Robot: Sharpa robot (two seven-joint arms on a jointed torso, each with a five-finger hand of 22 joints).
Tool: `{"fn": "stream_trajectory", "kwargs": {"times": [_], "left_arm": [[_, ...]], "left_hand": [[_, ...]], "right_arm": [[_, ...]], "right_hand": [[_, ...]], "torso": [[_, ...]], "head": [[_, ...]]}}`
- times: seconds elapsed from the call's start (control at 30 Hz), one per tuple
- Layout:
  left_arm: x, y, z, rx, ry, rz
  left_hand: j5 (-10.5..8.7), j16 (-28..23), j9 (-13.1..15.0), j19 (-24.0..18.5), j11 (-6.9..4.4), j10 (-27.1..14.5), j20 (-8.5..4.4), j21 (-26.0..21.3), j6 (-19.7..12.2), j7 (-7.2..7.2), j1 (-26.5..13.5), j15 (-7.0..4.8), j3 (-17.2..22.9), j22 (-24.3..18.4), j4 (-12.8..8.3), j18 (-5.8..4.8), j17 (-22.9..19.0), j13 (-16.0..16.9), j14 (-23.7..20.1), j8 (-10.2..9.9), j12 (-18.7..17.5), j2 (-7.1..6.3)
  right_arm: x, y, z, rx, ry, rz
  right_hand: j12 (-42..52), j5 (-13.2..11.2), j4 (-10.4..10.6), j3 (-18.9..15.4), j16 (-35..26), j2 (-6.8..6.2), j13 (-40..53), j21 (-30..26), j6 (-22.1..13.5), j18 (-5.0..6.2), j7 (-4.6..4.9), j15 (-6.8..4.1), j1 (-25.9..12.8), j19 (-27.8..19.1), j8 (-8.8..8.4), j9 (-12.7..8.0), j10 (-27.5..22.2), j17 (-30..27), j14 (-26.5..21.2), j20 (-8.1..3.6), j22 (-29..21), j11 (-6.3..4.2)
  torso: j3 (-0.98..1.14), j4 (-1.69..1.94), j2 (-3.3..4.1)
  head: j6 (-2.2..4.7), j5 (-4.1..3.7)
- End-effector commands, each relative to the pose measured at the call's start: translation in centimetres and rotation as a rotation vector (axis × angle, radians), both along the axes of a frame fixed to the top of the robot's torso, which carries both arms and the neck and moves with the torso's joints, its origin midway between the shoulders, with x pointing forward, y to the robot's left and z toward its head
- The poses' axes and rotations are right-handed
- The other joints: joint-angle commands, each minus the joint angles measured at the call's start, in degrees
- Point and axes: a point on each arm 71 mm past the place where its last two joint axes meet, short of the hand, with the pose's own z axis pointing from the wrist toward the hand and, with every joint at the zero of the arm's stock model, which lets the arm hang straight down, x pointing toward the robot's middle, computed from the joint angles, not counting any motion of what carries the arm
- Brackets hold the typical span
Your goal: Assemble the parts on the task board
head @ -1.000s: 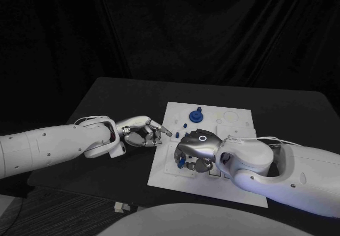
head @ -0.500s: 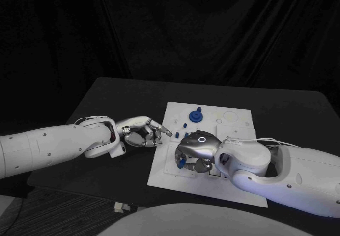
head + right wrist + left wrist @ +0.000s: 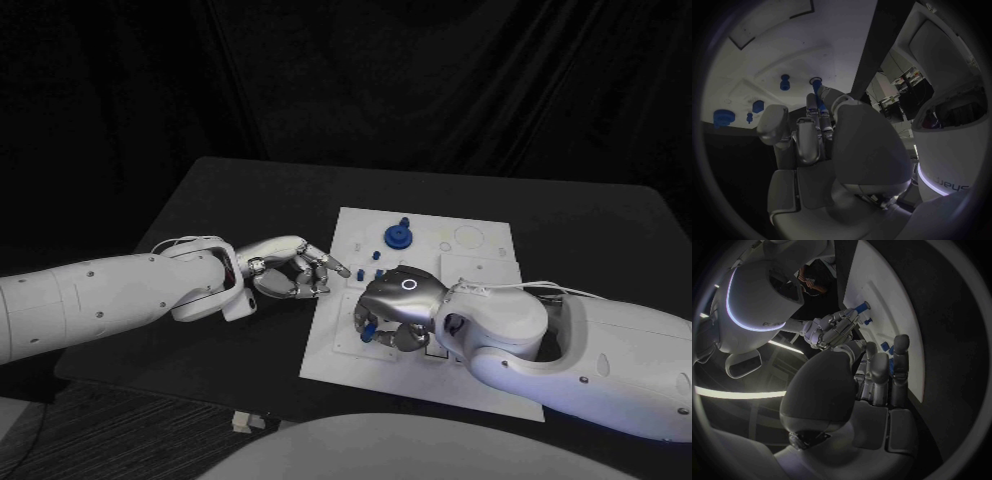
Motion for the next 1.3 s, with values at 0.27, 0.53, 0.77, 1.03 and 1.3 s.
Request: {"fn": "stream_trajectory", "kwargs": {"times": [0.27,0.53,0.77,1.03,1.3], "left_arm": [[-0.09,-0.25,0.09,-0.023,0.004,-0.014],[-0.1,-0.3,0.09,-0.023,0.006,-0.016],[-0.11,-0.33,0.08,-0.023,0.007,-0.017],[-0.1,-0.4,0.07,-0.024,0.009,-0.019],[-0.08,-0.46,0.04,-0.023,0.011,-0.021]], "left_hand": [[0.29,-0.26,-0.03,-0.48,0.04,-0.12,0.06,-0.22,-0.33,0.29,0.07,0.05,0.38,2.45,-0.17,0.55,-0.12,-0.18,-0.3,-0.21,-0.29,-0.53],[0.3,-0.29,-0.04,-0.51,0.05,-0.1,0.06,-0.24,-0.37,0.29,0.11,0.05,0.4,2.44,-0.21,0.56,-0.15,-0.23,-0.34,-0.22,-0.33,-0.54],[0.3,-0.29,-0.04,-0.51,0.05,-0.1,0.06,-0.24,-0.37,0.29,0.11,0.05,0.4,2.44,-0.21,0.56,-0.15,-0.23,-0.34,-0.22,-0.33,-0.54],[0.32,-0.27,-0.05,-0.57,0.06,-0.08,0.07,-0.31,-0.45,0.29,0.13,0.06,0.41,2.42,-0.25,0.57,-0.13,-0.3,-0.32,-0.23,-0.38,-0.55],[0.34,-0.29,-0.05,-0.61,0.07,-0.05,0.08,-0.35,-0.53,0.3,0.13,0.08,0.44,2.41,-0.25,0.58,-0.16,-0.37,-0.36,-0.25,-0.42,-0.51]], "right_arm": [[-0.27,0.24,-0.2,-0.019,-0.013,0.019],[-0.31,0.24,-0.47,-0.051,-0.003,0.014],[-0.28,0.13,-0.47,-0.065,-0.028,0.013],[-0.32,0.09,-0.36,-0.063,-0.048,0.014],[-0.34,0.03,-0.36,-0.068,-0.051,0.012]], "right_hand": [[0.42,0.84,-0.75,0.01,-0.45,0.47,0.2,-0.22,0.95,1.01,0.34,-0.01,-0.16,-0.56,0.0,3.87,0.34,-0.23,0.27,-0.18,7.88,-0.24],[0.47,1.08,-1.05,-0.07,-0.88,0.5,0.32,-1.28,0.85,1.23,0.22,-0.32,-0.36,-1.11,-0.23,3.9,-0.4,-0.73,-0.06,-0.38,7.62,-0.21],[0.81,1.33,-1.32,-0.15,-1.07,0.61,0.56,-1.59,1.15,1.29,0.12,-0.49,-0.49,-1.33,-0.2,4.03,-0.51,-0.94,-0.26,-0.52,7.55,-0.31],[1.56,2.11,-1.84,-0.34,-1.02,0.75,1.07,-1.52,1.86,1.3,-0.13,-0.98,-0.77,-1.43,0.03,4.41,-0.63,-0.94,-0.34,-0.91,7.56,-0.56],[2.05,2.95,-2.16,-0.42,-1.04,0.83,1.44,-1.65,2.03,1.31,-0.24,-1.15,-1.03,-1.53,0.05,4.65,-0.82,-1.02,-0.38,-1.13,7.53,-0.69]], "torso": [[0.02,0.01,0.03],[0.0,-0.01,0.01],[0.0,-0.01,0.0],[0.01,0.0,0.0],[0.01,0.0,0.0]], "head": [[-0.01,-0.06],[-0.01,-0.09],[-0.01,-0.14],[-0.01,-0.16],[-0.01,-0.17]]}}
